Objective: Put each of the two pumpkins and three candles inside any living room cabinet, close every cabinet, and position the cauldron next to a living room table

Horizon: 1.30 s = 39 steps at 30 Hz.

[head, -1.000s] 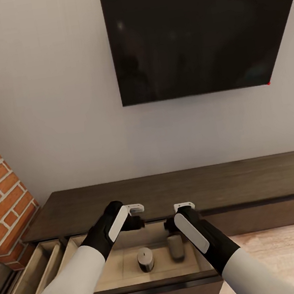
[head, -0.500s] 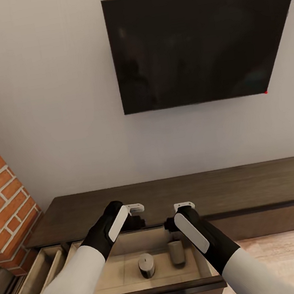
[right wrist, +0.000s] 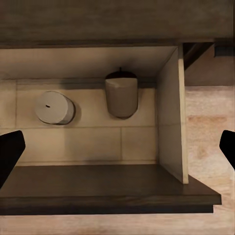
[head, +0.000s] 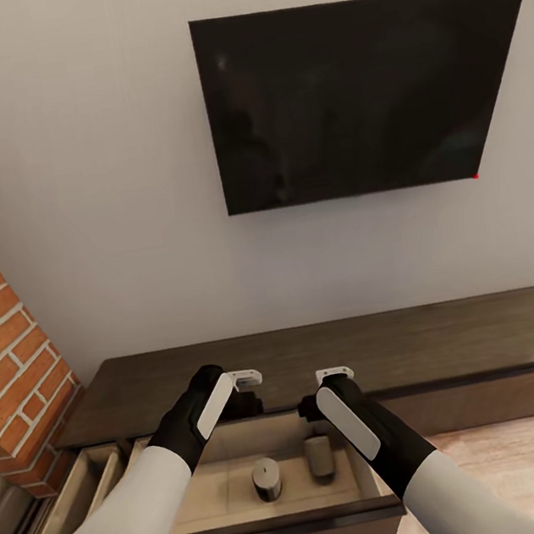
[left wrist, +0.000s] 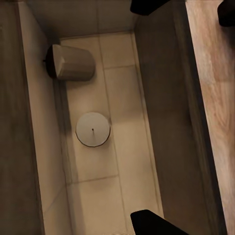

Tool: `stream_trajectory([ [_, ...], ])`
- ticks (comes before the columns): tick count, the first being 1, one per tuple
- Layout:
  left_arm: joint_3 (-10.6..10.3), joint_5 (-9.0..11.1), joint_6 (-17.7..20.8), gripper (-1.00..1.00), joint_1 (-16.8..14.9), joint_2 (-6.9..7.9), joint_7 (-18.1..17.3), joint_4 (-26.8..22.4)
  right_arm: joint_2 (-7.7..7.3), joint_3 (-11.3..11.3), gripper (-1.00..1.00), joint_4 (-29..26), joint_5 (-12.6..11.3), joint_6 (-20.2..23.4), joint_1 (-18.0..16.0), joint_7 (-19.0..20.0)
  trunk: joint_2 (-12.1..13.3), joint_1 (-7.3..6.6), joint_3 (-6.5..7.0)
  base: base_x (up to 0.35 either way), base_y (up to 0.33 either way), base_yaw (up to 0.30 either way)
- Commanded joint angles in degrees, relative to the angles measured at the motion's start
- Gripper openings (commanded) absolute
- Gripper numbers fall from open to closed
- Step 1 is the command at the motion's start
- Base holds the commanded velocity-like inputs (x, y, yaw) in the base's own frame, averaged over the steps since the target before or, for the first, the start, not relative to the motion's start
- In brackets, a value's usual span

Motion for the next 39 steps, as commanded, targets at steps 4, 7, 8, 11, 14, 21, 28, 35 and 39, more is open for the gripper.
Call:
stream_trajectory([
  [4, -0.15, 0.6, 0.12, 1.0, -0.04, 0.03, 0.56, -0.04, 0.02, 0.11, 1.0, -0.05, -0.54, 0.06, -0.06, -0.58, 1.59, -0.89, 0.67, -0.085, 0.0, 0.0],
  [7, -0.15, 0.6, 0.12, 1.0, -0.04, 0.05, 0.56, -0.04, 0.03, 0.11, 1.0, -0.06, -0.54, 0.06, -0.06, -0.54, 2.79, -1.55, 1.21, -0.212, 0.0, 0.0],
  [8, -0.15, 0.6, 0.12, 1.0, -0.04, 0.04, 0.55, -0.04, 0.0, 0.11, 1.0, -0.06, -0.54, 0.06, -0.07, -0.53, 3.2, -1.77, 1.38, -0.169, 0.0, 0.0],
  [11, -0.15, 0.6, 0.12, 1.0, -0.04, 0.03, 0.56, -0.06, -0.01, 0.11, 1.0, -0.06, -0.54, 0.06, -0.08, -0.54, 4.4, -2.43, 1.92, -0.11, 0.0, -0.002],
  [14, -0.15, 0.6, 0.12, 1.0, -0.04, 0.06, 0.57, -0.06, -0.01, 0.11, 1.0, -0.06, -0.57, 0.06, -0.06, -0.53, 5.6, -3.09, 2.5, -0.045, 0.0, -0.073],
  [21, -0.15, 0.6, 0.12, 1.0, -0.04, 0.09, 0.58, -0.07, -0.02, 0.11, 1.0, -0.06, -0.56, 0.06, -0.07, -0.51, 8.41, -4.62, 4.02, -0.013, 0.0, -0.183],
  [28, -0.15, 0.6, 0.12, 1.0, -0.04, 0.11, 0.58, -0.07, -0.05, 0.11, 1.0, -0.06, -0.57, 0.06, -0.06, -0.5, 11.22, -6.16, 5.65, -0.002, 0.0, -0.228],
  [35, -0.15, 0.6, 0.12, 1.0, -0.04, 0.09, 0.58, -0.08, -0.04, 0.11, 1.0, -0.06, -0.62, 0.06, -0.07, -0.5, 14.02, -7.7, 7.29, 0.0, 0.0, -0.234],
  [39, -0.15, 0.6, 0.12, 1.0, -0.04, 0.09, 0.58, -0.08, -0.03, 0.13, 1.0, -0.06, -0.62, 0.06, -0.06, -0.5, 15.63, -8.58, 8.13, 0.0, 0.0, -0.14],
])
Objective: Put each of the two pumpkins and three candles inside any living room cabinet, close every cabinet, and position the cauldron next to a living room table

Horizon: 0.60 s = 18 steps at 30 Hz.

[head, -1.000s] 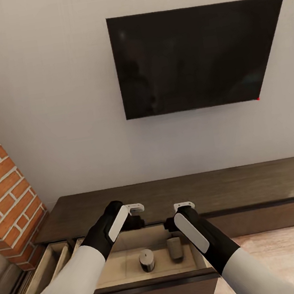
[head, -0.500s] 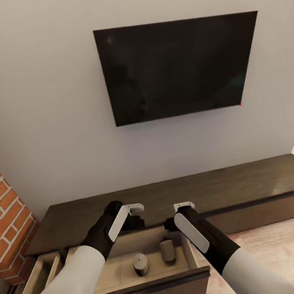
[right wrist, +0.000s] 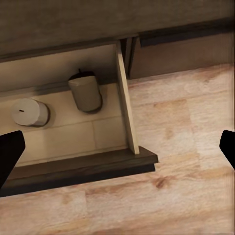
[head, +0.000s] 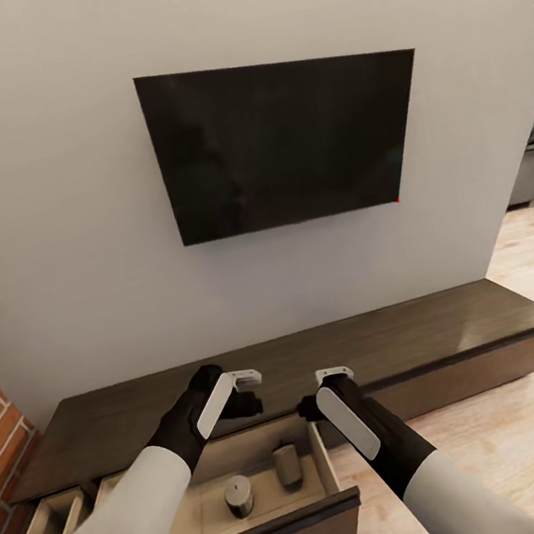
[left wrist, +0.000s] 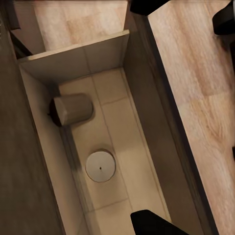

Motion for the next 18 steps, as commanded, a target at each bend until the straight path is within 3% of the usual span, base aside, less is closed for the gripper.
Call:
stream_trajectory([
  [1, -0.14, 0.61, 0.13, 1.0, -0.04, 0.04, 0.57, -0.06, 0.01, 0.14, 1.0, -0.04, -0.55, 0.07, -0.05, -0.59, 0.38, -0.23, 0.14, 0.0, 0.0, -0.059],
  [18, -0.14, 0.59, 0.13, 1.0, -0.04, -0.03, 0.57, -0.06, 0.05, 0.45, 1.0, -0.04, -0.55, 0.07, -0.12, -0.59, 7.2, -3.96, 3.25, 0.0, 0.0, -0.012],
])
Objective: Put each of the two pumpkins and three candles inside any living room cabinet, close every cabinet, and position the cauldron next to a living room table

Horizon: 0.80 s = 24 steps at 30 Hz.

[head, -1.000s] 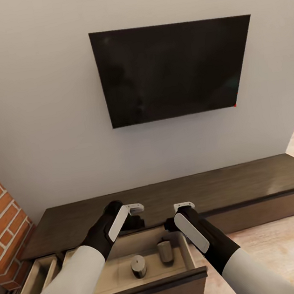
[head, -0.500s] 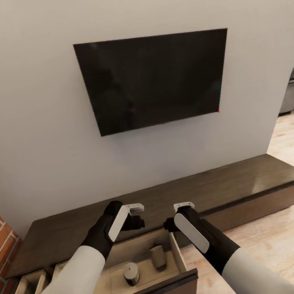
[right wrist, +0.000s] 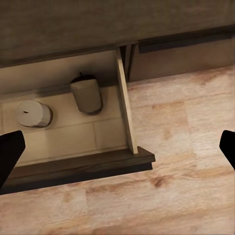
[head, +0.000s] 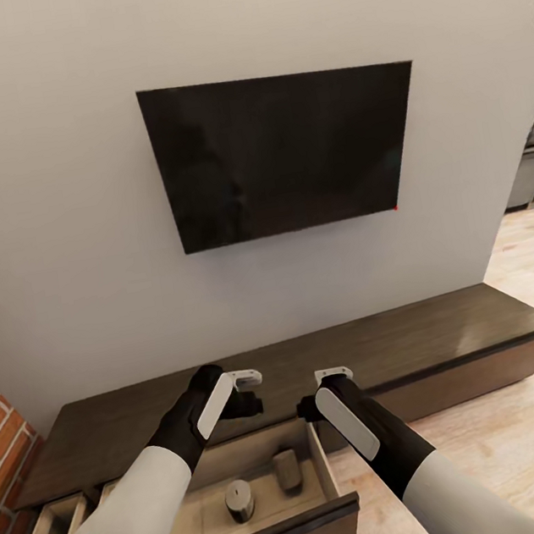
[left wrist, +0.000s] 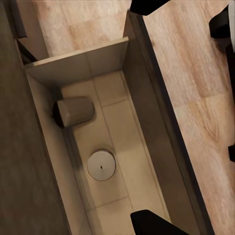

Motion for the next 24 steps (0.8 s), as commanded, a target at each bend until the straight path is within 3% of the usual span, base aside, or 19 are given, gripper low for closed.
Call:
stream_trajectory([
  [1, -0.15, 0.6, 0.12, 1.0, -0.04, 0.03, 0.57, -0.05, -0.02, 0.11, 1.0, -0.05, -0.55, 0.07, -0.06, -0.59, 0.38, -0.23, 0.15, 0.0, 0.0, -0.063],
  [12, -0.15, 0.56, 0.06, 1.0, -0.04, 0.03, 0.57, -0.05, -0.1, -0.15, 1.0, -0.05, -0.55, 0.07, -0.04, -0.59, 4.79, -2.64, 2.8, 0.0, 0.0, -0.18],
  [24, -0.15, 0.56, 0.04, 1.0, -0.04, 0.03, 0.56, -0.05, -0.1, -0.39, 1.0, -0.05, -0.68, 0.07, -0.03, -0.59, 4.79, -2.64, 3.64, 0.0, 0.0, -0.214],
])
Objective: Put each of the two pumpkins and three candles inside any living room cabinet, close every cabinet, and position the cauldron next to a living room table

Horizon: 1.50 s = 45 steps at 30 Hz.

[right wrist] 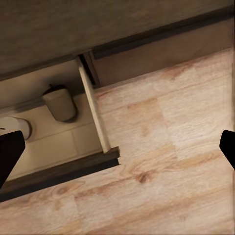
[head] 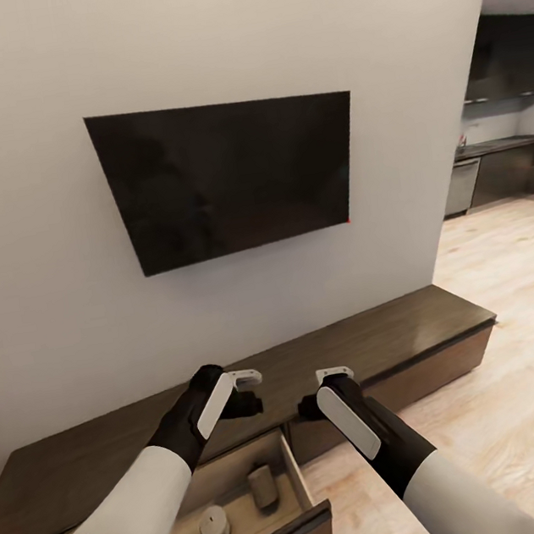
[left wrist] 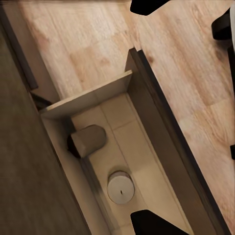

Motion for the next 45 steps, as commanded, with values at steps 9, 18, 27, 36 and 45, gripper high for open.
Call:
stream_trajectory([
  [9, -0.14, 0.61, 0.14, 1.0, -0.03, 0.03, 0.58, -0.07, -0.01, 0.1, 1.0, -0.03, -0.65, 0.06, -0.06, -0.59, -0.04, 0.0, 0.57, 0.0, 0.0, -0.215],
  [18, -0.14, 0.6, 0.14, 1.0, -0.03, 0.03, 0.58, -0.07, -0.03, 0.0, 1.0, -0.03, -0.68, 0.07, -0.07, -0.61, -0.04, 0.0, 1.21, 0.0, 0.0, -0.215],
  [27, -0.14, 0.59, 0.05, 1.0, -0.03, 0.05, 0.6, -0.07, -0.43, -0.33, 1.0, 0.05, -0.54, 0.14, -0.1, -1.27, -0.04, 0.0, 1.84, 0.0, 0.0, -0.215],
  [36, -0.14, 0.62, -0.13, 1.0, -0.03, 0.07, 0.79, 0.43, -2.95, -5.7, 1.0, 0.15, -0.4, 0.22, -0.09, -1.8, -0.04, 0.0, 2.48, 0.0, 0.0, -0.215],
  [45, -0.14, 0.35, -0.34, 1.0, -0.03, -0.03, 0.84, 0.77, -5.07, -6.95, 1.0, 0.21, -0.6, 0.23, -0.02, -5.79, -0.04, 0.0, 3.11, 0.0, 0.0, -0.215],
])
